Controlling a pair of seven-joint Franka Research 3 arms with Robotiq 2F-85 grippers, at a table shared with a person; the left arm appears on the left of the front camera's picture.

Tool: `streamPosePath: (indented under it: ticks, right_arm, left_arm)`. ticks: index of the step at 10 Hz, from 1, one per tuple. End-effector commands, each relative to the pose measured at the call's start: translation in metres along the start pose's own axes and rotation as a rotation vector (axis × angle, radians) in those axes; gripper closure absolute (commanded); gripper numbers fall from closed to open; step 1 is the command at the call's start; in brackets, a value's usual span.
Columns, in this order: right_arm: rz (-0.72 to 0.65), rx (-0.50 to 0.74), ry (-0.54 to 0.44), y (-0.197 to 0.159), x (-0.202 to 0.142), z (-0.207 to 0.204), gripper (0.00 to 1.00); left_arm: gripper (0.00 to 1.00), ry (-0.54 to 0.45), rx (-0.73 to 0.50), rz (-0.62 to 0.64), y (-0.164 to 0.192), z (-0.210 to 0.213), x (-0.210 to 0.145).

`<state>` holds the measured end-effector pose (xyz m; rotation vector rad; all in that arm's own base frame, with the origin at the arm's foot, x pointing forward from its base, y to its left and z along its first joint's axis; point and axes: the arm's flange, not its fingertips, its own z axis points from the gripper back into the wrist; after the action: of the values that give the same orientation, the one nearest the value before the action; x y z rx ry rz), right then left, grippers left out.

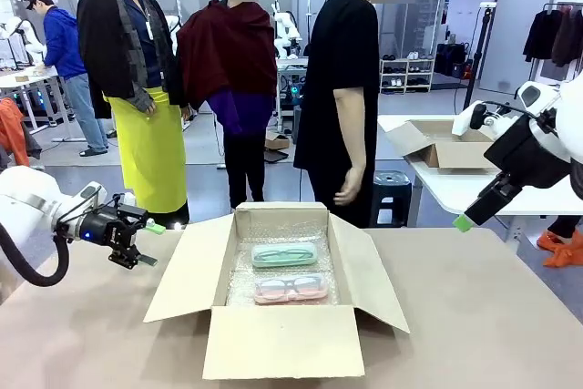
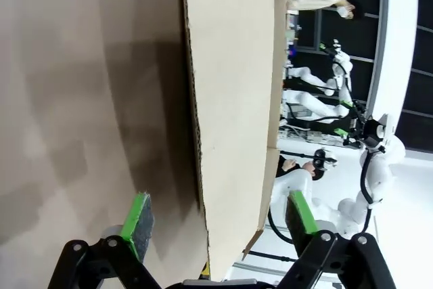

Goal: Pack the glasses set securely to prepare it for shipping.
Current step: Position the Package Box on the left side of the table.

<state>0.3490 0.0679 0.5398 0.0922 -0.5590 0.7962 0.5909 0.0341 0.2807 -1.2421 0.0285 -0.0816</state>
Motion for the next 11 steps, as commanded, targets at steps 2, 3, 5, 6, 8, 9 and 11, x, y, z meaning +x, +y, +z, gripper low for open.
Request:
streamPosePath:
  ticks: [2,3,5,6,8,9,11]
  right_arm:
    - [-0.016,-0.018,0.0,0.003,0.003,0.0,0.0]
    - [-0.016,-0.018,0.0,0.003,0.003,0.0,0.0]
    - [-0.016,-0.018,0.0,0.003,0.003,0.0,0.0]
    - [-0.016,-0.018,0.0,0.003,0.003,0.0,0.0]
    - [-0.016,-0.018,0.0,0.003,0.003,0.0,0.0]
    - [-0.016,-0.018,0.0,0.003,0.003,0.0,0.0]
    - [-0.016,-0.018,0.0,0.003,0.003,0.0,0.0]
  left_arm:
    - [0.0,-0.001,-0.144,0.02,0.003,-0.017,-0.002]
    - [0.0,0.021,-0.145,0.017,0.002,-0.029,-0.011]
    - [0.0,-0.003,-0.194,0.068,0.005,-0.046,-0.02]
    - [0.0,0.021,-0.203,0.072,0.005,-0.051,-0.025]
    - [0.03,0.029,-0.241,0.052,0.001,-0.054,-0.029]
    - [0.6,0.021,-0.255,0.047,0.001,-0.053,-0.029]
    - [1.0,0.02,-0.269,0.053,0.0,-0.05,-0.029]
